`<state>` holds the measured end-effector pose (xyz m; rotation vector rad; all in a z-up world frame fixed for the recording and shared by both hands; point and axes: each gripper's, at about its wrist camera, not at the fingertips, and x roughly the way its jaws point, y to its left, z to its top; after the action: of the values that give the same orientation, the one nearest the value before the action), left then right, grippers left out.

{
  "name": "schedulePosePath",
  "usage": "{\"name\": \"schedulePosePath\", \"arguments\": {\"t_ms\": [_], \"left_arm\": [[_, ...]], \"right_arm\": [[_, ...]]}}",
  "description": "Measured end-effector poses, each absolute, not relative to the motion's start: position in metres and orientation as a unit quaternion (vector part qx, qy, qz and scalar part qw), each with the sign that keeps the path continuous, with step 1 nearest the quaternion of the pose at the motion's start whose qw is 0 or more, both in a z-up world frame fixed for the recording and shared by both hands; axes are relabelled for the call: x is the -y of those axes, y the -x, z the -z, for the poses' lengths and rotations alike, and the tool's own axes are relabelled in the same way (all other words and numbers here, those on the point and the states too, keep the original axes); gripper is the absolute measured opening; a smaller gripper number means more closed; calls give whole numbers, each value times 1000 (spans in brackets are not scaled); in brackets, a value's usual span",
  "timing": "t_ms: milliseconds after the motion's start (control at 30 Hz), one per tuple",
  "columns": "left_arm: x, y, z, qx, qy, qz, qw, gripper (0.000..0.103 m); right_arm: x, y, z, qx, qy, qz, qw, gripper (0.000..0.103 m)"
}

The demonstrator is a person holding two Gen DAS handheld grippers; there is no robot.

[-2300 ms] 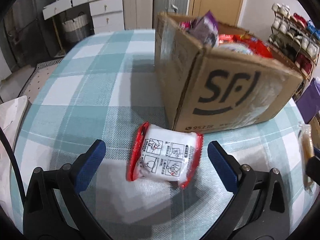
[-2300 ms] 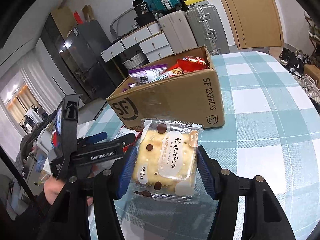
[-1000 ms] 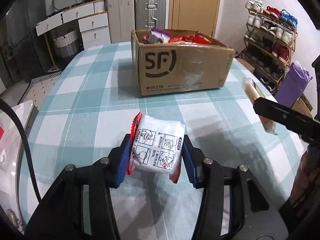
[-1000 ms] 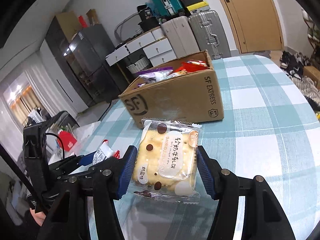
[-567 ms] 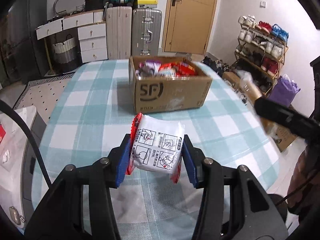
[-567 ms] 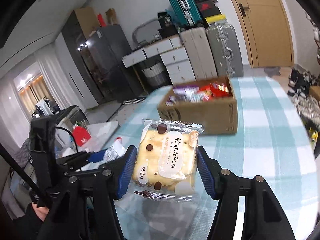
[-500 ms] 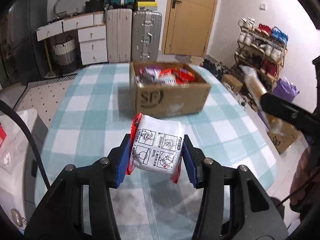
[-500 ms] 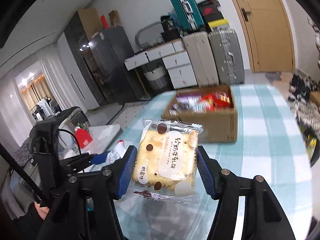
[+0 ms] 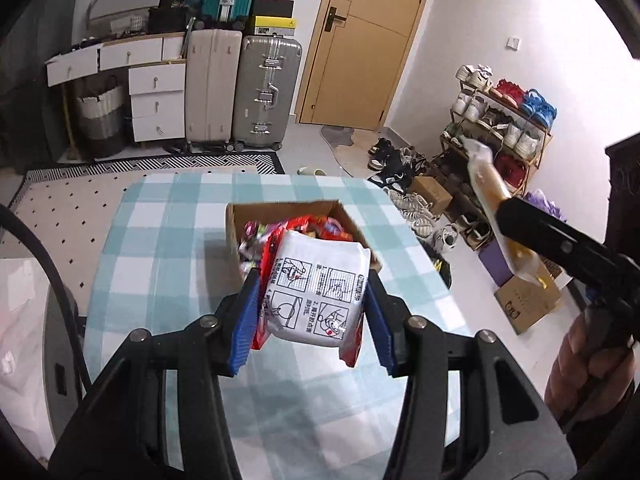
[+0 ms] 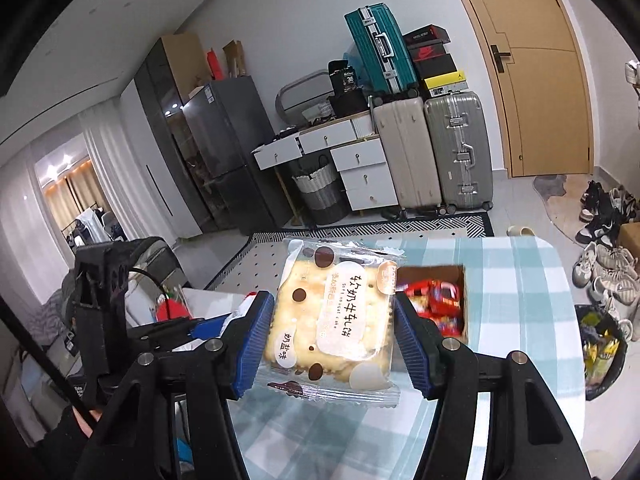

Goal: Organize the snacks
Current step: 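Lift both packs and carry them over the SF box, then open both tools above the box to drop the packs inside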

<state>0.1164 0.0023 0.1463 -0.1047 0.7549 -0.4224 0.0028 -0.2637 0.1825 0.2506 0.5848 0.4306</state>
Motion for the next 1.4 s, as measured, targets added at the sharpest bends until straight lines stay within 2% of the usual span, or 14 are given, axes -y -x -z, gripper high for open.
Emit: {"name": "schedulePosePath", "arguments": {"t_ms": [233, 433, 833, 1100, 1167, 1300, 1400], "left_arm": [[23, -177, -164, -369, 46, 199, 907, 46], [51, -237, -139, -391, 35, 184, 901, 47], [71, -331, -48, -449, 57, 181, 873, 47], [69, -356, 1, -470, 69, 191, 859, 47], [69, -359, 7, -476, 72, 191, 856, 51], [68, -363, 15, -481, 63, 182, 855, 64], [64, -363, 18, -488, 76, 182, 850, 67]], "right_arm": [[269, -47, -220, -284, -118, -191, 932, 60], [267, -100, -212, -305, -83, -162, 935, 60], [287, -214, -107, -391, -106, -129, 905, 60], [300, -246, -53, -418, -141, -135, 887, 60], [303, -251, -45, -420, -150, -142, 884, 61], [304, -258, -34, -434, -161, -140, 875, 62], [305, -258, -31, -432, -166, -143, 875, 63]]}}
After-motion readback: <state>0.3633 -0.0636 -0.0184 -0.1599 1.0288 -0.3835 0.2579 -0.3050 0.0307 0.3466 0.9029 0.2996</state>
